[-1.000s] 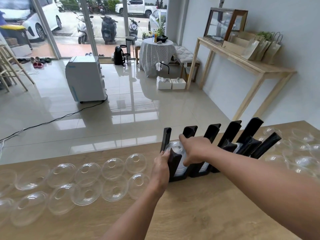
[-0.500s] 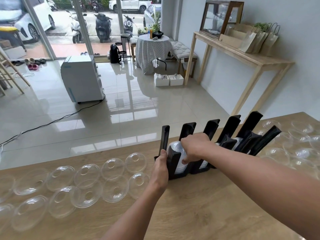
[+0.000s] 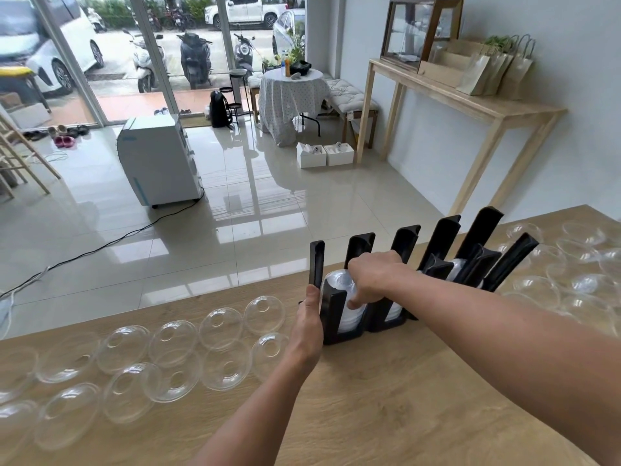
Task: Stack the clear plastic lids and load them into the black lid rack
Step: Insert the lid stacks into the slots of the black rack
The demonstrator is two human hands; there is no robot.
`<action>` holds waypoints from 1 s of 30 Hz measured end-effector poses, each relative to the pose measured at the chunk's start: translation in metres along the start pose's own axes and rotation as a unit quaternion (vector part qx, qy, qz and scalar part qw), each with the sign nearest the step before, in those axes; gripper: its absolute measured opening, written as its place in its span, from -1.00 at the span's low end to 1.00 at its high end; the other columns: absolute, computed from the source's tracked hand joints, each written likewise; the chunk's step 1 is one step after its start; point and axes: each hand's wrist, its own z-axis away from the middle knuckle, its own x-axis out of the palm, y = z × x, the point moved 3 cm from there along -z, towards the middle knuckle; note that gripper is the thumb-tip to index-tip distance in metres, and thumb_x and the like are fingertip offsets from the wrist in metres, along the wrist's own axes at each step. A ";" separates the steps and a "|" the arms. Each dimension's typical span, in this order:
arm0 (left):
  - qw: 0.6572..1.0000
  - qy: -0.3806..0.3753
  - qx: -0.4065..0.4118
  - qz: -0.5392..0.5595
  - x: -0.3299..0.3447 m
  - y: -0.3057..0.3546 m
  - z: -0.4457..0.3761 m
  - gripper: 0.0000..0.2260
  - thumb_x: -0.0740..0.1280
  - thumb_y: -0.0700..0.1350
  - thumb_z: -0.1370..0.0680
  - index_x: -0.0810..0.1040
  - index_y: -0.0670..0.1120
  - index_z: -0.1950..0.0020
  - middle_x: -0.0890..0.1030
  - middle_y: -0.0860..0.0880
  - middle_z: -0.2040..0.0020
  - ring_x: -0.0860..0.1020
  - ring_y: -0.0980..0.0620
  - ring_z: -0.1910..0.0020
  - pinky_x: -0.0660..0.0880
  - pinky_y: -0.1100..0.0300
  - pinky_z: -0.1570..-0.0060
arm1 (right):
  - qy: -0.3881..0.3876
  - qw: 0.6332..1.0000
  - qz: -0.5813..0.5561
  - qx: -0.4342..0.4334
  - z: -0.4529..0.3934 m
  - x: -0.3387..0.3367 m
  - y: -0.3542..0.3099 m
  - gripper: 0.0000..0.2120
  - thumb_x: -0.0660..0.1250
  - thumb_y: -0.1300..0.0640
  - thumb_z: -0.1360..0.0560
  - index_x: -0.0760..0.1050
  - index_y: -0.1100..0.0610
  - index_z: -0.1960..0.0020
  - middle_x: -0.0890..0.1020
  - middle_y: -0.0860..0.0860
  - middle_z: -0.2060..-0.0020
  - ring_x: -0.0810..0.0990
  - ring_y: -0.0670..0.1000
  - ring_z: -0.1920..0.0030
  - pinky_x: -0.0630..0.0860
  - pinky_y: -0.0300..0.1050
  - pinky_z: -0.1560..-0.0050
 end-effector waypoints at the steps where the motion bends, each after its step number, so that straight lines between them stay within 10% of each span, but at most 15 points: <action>1: 1.000 0.006 -0.012 0.002 -0.001 0.001 0.002 -0.19 -0.09 0.65 -0.36 0.54 0.24 -0.34 0.60 0.20 -0.29 0.49 0.24 -0.34 0.33 0.09 -0.40 | 0.003 1.000 0.000 0.001 0.002 -0.002 0.000 -0.52 0.50 -0.35 -0.38 0.37 0.00 0.21 0.54 -0.07 0.26 0.46 -0.03 0.29 0.27 -0.05 0.26; 9: 0.998 0.041 0.034 -0.037 -0.049 0.027 0.036 0.00 -0.11 0.69 -0.33 0.45 0.07 -0.50 0.50 0.10 -0.46 0.45 0.17 -0.41 0.21 -0.07 -0.54 | 0.131 0.988 -0.078 0.028 0.070 -0.059 0.026 -0.46 0.45 -0.34 -0.42 0.49 -0.01 -0.22 0.64 -0.05 -0.01 0.57 0.09 -0.07 0.42 0.04 0.01; 16: 0.979 0.058 0.090 -0.171 -0.185 0.025 0.119 -0.45 -0.06 0.51 -0.56 0.56 0.36 -0.31 0.61 0.30 -0.27 0.54 0.28 -0.31 0.37 0.03 -0.39 | 0.279 0.934 -0.221 0.025 0.174 -0.061 0.015 -0.41 0.46 -0.30 -0.46 0.43 -0.15 -0.41 0.65 -0.21 -0.13 0.62 -0.05 -0.11 0.59 0.01 -0.01; 24: 0.968 0.106 -0.023 -0.227 -0.323 -0.030 0.244 -0.72 0.24 0.37 -0.55 0.62 0.35 -0.15 0.67 0.34 -0.13 0.58 0.35 -0.20 0.42 0.28 -0.13 | 0.129 0.944 -0.300 -0.051 0.203 0.025 -0.138 -0.36 0.47 -0.36 -0.40 0.37 -0.27 -0.41 0.60 -0.33 -0.05 0.58 -0.24 0.00 0.57 -0.15 0.01; 30: 0.954 0.124 -0.115 -0.250 -0.377 -0.082 0.305 -0.52 0.29 0.31 -0.46 0.60 0.10 -0.28 0.67 0.20 -0.13 0.59 0.31 -0.14 0.46 0.33 -0.06 | 0.003 0.938 -0.321 -0.127 0.216 0.089 -0.264 -0.29 0.48 -0.33 -0.40 0.37 -0.22 -0.48 0.59 -0.27 -0.18 0.59 -0.20 -0.13 0.56 -0.11 -0.17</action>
